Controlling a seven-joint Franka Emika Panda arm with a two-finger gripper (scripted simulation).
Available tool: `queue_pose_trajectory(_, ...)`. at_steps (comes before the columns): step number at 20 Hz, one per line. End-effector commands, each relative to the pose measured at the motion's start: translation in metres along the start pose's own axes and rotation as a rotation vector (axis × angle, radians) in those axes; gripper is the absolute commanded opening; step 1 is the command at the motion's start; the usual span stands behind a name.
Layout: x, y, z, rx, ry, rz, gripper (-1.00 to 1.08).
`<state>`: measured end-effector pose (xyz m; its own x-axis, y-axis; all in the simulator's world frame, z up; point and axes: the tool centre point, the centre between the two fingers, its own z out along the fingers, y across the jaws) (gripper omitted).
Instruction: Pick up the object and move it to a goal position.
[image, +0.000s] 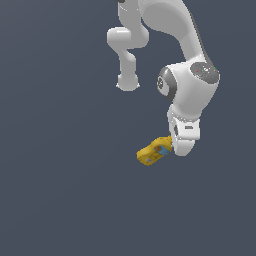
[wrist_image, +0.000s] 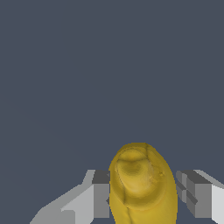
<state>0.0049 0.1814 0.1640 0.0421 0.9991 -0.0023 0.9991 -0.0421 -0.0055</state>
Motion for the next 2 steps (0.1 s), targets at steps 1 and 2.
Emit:
queue_pose_trajectory(1,0.0004,0.0015,-0.0018,-0.003,0.001,0.000,-1.00)
queue_pose_trajectory(2,0.0000,0.0018,-0.0018,-0.003,0.001,0.000,-1.00)
